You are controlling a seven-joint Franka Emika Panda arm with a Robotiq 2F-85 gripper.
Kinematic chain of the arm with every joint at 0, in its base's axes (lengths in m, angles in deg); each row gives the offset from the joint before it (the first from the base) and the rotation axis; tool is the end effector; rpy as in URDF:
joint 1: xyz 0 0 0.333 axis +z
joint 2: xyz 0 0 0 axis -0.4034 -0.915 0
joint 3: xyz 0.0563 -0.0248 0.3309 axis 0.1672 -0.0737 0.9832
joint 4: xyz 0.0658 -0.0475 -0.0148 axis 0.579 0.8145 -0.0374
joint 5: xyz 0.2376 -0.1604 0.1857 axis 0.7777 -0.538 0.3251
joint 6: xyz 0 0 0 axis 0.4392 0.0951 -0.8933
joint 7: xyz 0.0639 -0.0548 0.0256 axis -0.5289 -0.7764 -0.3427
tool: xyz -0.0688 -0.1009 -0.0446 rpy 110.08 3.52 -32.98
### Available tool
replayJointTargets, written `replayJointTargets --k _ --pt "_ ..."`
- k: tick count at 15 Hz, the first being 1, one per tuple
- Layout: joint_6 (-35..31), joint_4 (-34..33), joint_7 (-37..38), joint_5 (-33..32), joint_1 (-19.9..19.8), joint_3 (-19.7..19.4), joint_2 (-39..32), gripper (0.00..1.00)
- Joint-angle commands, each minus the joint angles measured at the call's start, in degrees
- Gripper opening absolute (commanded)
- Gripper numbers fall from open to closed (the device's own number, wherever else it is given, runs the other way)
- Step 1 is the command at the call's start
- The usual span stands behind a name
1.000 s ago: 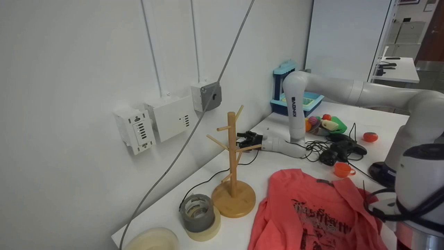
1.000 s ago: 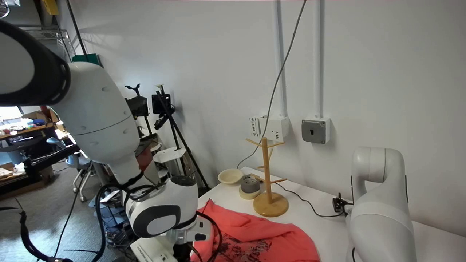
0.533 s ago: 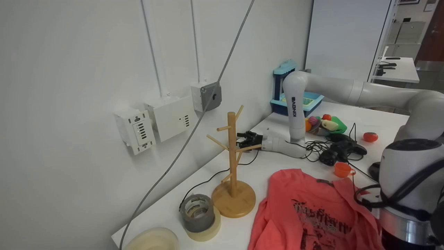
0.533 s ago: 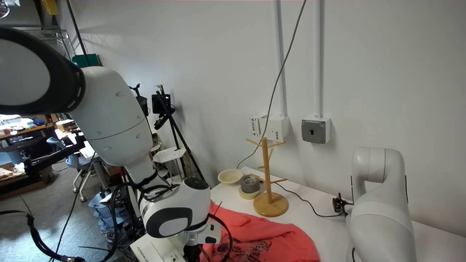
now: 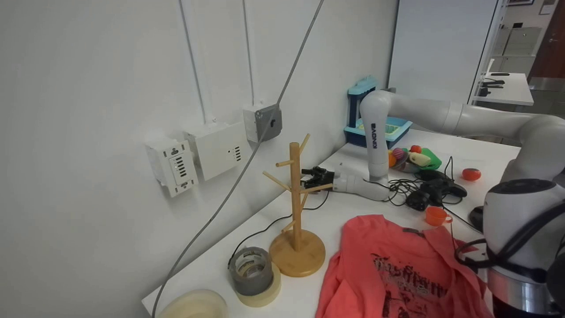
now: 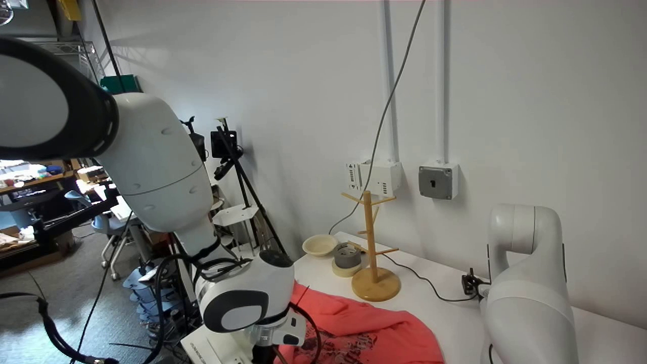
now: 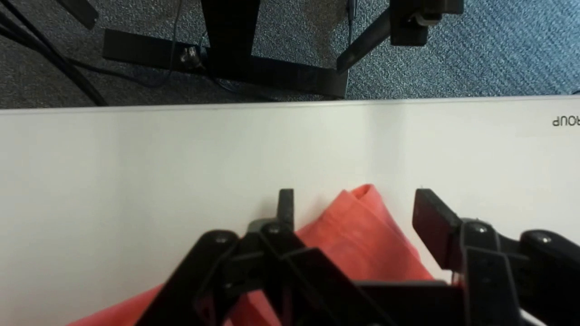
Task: Unfold the peach shirt
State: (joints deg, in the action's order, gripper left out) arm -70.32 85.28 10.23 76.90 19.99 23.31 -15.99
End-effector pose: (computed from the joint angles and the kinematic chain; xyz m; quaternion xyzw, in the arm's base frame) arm 0.3892 0.0592 0.1321 -0.9811 -0.0926 0.1538 0.0717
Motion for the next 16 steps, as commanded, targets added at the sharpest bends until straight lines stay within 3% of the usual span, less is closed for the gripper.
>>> replayJointTargets --k 1,2,7,10,16 --pt "1.75 -1.49 0.04 1.16 -0.32 0.49 -0.34 0.48" --pt "1.65 -1.76 0.05 1.18 -0.3 0.53 -0.44 0.37" --pt "1.32 -2.22 0.23 0.87 -0.19 0.02 -0.41 0.01" --pt "1.54 -1.5 -0.39 1.15 -0.48 0.59 0.48 0.0" --pt "7.35 3.37 -4.6 2.54 -0.46 6.28 6.04 0.01"
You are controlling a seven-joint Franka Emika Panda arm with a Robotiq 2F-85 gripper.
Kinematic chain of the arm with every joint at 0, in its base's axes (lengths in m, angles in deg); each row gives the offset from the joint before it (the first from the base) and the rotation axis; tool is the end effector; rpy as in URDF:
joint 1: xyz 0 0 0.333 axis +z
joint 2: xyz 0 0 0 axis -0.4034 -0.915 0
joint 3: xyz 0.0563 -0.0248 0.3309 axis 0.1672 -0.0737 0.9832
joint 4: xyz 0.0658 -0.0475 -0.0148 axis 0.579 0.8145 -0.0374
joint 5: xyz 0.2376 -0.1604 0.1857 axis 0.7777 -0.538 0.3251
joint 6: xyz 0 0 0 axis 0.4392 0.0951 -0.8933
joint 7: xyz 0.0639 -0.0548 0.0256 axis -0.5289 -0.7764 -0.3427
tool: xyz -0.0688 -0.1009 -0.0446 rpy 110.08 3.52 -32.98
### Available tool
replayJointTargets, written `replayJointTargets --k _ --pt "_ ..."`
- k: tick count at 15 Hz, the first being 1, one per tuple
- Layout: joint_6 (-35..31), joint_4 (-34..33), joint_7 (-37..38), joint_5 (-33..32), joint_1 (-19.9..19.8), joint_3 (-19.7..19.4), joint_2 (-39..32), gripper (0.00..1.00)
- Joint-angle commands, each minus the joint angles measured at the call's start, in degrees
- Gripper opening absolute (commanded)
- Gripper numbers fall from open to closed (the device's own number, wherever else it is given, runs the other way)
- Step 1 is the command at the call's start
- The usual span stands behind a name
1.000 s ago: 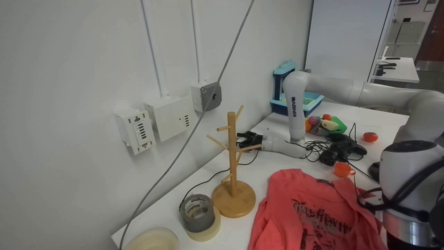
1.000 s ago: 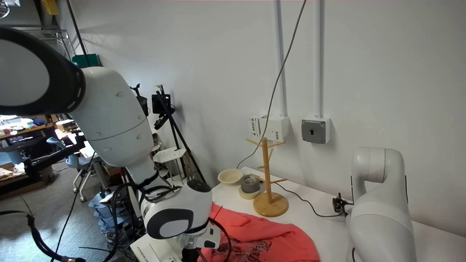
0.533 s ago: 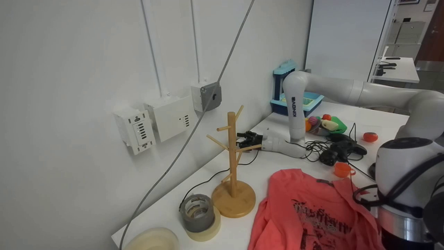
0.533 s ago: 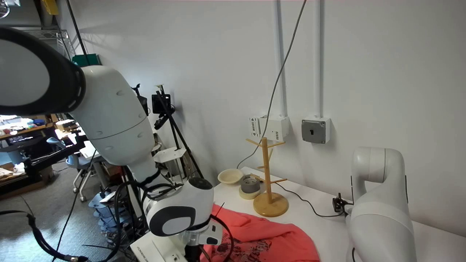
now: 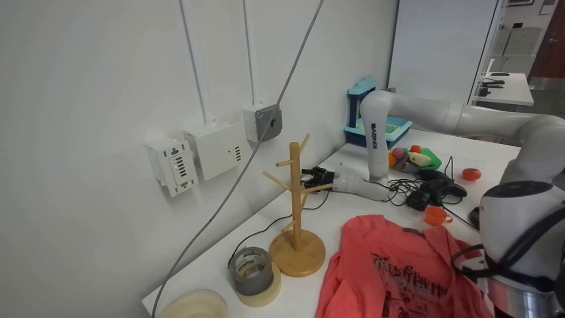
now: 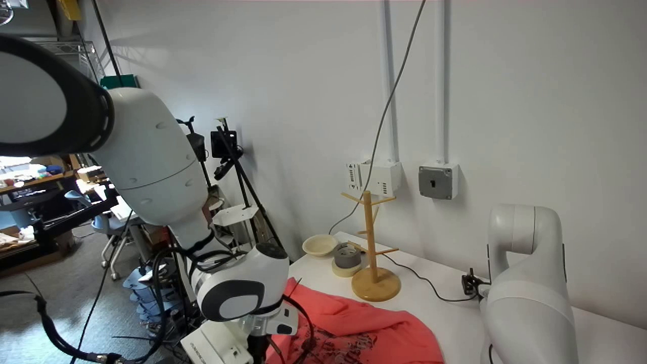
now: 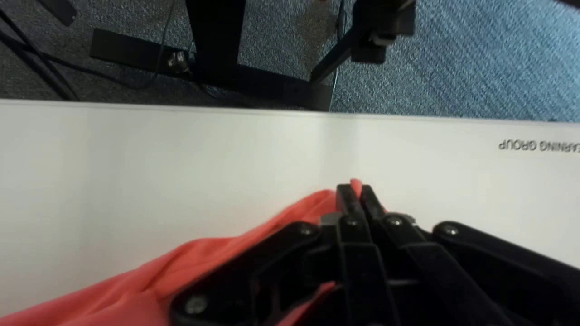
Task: Unfold the peach shirt
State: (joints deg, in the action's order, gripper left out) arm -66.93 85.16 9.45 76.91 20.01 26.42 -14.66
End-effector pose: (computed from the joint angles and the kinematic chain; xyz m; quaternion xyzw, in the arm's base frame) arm 0.3826 0.0829 0.1412 -0.9739 -0.1272 0.1698 0.0811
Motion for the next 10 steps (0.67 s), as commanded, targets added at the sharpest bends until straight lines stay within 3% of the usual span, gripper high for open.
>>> replayJointTargets --k 1,5,10 --pt "4.84 4.56 -4.84 2.87 -0.19 4.47 5.85 0.01" --pt "7.99 6.69 -8.04 5.7 1.39 8.37 9.01 0.01" --pt "10.4 6.47 -10.13 10.35 3.96 10.47 10.14 0.01"
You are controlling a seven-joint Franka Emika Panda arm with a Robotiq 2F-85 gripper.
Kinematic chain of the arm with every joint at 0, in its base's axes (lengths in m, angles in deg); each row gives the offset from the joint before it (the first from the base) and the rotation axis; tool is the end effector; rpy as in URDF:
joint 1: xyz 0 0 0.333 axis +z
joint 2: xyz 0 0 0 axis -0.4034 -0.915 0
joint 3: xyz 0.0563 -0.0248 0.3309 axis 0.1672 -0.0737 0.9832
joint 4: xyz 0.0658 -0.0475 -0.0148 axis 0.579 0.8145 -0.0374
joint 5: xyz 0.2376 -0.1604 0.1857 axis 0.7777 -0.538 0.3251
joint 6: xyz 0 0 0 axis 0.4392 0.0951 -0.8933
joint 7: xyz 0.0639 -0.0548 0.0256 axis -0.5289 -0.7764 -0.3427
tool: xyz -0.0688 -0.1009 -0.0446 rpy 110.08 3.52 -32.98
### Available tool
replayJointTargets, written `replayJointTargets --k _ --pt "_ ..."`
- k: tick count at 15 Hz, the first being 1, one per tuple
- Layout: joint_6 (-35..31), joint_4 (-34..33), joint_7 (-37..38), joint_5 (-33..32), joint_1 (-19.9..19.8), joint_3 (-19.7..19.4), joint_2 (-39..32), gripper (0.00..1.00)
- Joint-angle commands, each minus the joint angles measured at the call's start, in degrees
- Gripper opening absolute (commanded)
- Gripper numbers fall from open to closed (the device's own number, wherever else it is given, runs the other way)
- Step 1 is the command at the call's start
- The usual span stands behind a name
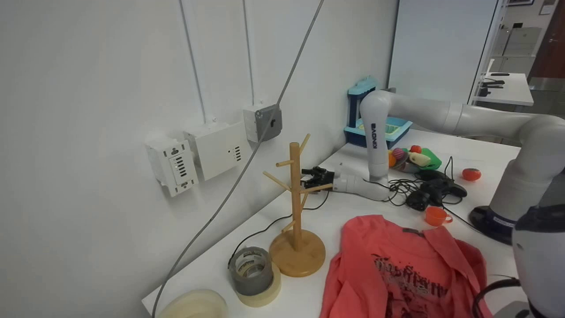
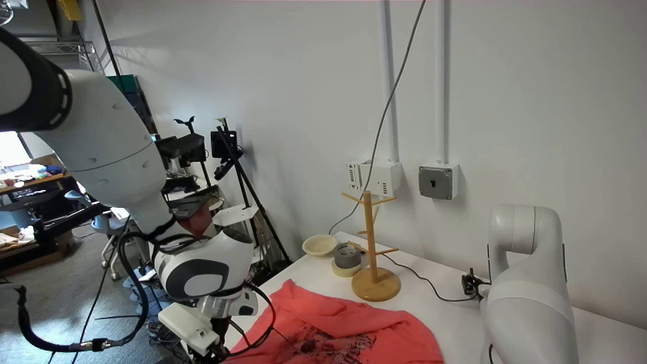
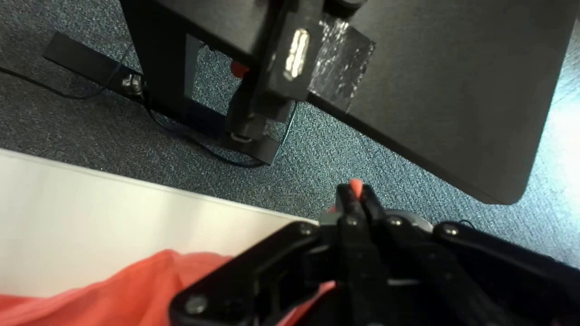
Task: Unfold the peach shirt
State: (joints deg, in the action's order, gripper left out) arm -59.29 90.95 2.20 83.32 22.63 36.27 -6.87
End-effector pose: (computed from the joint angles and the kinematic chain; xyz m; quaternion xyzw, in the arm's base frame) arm 0.3160 0.1529 0.1749 -0.9376 -0.2480 0.2183 0.1082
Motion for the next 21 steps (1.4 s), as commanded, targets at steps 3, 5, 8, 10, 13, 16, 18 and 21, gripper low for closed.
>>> replayJointTargets --k 3,5,8,10,13,16,18,21 --pt "4.69 -0.1 -2.65 6.13 2.87 0.68 1.68 0.01" --pt "5.29 -0.1 -2.21 6.27 3.96 0.38 1.85 0.3" --pt "5.35 0.03 -2.7 6.24 4.79 0.54 2.46 0.53" --pt "5.47 0.05 -3.14 6.11 5.14 0.68 3.19 0.68" --pt "6.07 0.31 -4.32 4.75 5.6 0.32 6.03 0.9" --pt "7.07 0.7 -6.89 4.23 5.74 -0.39 10.71 1.0" --pt "7.72 1.16 -8.82 3.48 6.24 -1.45 14.56 1.0" --pt "8.72 2.51 -11.59 2.7 7.53 -3.62 21.35 1.0"
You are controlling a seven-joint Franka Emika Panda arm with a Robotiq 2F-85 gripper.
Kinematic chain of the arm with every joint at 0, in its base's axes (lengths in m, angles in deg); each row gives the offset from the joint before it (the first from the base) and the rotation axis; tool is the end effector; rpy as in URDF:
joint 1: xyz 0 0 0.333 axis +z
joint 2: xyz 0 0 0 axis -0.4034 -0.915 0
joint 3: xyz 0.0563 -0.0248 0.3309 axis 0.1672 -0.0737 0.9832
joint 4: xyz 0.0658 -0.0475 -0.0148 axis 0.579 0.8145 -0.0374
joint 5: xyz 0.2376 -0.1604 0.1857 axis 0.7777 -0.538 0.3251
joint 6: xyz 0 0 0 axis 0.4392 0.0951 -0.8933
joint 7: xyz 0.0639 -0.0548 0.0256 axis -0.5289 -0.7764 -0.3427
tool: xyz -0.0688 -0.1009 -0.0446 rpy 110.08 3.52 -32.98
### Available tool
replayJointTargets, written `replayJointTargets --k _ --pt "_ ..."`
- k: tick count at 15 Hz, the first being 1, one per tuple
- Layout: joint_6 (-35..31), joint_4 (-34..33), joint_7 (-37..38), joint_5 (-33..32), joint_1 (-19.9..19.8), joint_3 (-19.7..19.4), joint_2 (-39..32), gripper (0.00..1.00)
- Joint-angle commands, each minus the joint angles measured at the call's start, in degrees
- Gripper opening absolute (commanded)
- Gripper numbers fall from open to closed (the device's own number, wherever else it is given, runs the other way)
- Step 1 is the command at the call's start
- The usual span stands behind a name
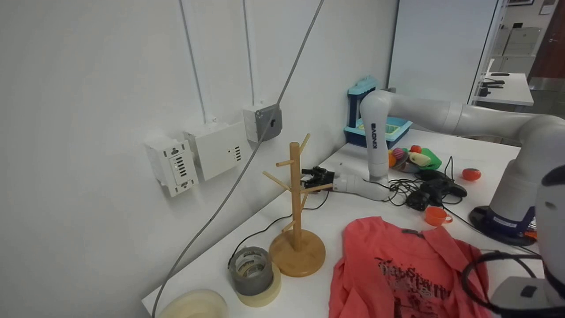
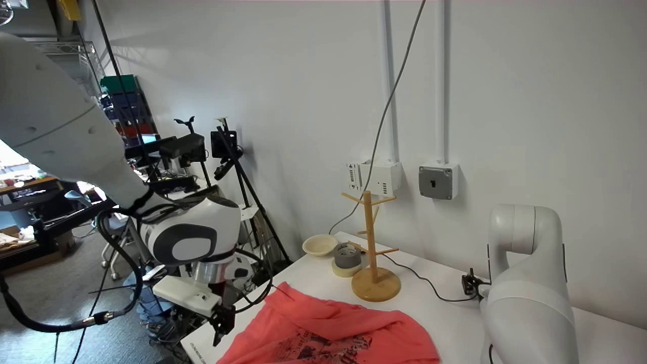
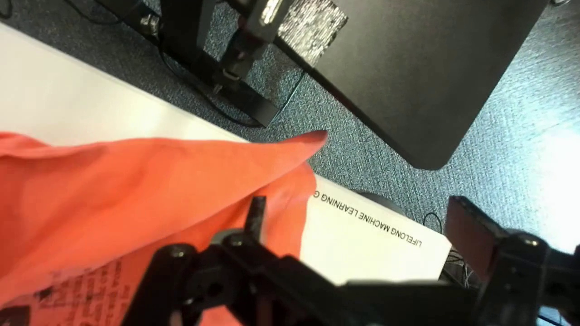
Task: Unfold the peach shirt
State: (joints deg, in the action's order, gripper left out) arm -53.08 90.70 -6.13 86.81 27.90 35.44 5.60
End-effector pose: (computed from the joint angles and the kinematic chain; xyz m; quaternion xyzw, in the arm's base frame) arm 0.3153 0.1773 0.2424 -0.9205 -0.3389 0.1639 0.1045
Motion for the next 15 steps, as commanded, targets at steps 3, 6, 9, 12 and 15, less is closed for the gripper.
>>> replayJointTargets --k 3,6,9,12,15 --pt "2.67 4.4 -5.75 -0.62 4.49 -5.66 15.27 1.0" --pt "2.26 6.81 -7.63 -0.13 7.41 -9.02 22.45 1.0" --pt "1.97 9.2 -8.25 -0.16 10.22 -12.77 29.54 1.0" --pt "2.87 6.22 -6.92 -2.31 11.49 -16.1 32.52 1.0" --pt "0.81 9.45 -7.15 -2.83 12.65 -18.88 38.65 1.0"
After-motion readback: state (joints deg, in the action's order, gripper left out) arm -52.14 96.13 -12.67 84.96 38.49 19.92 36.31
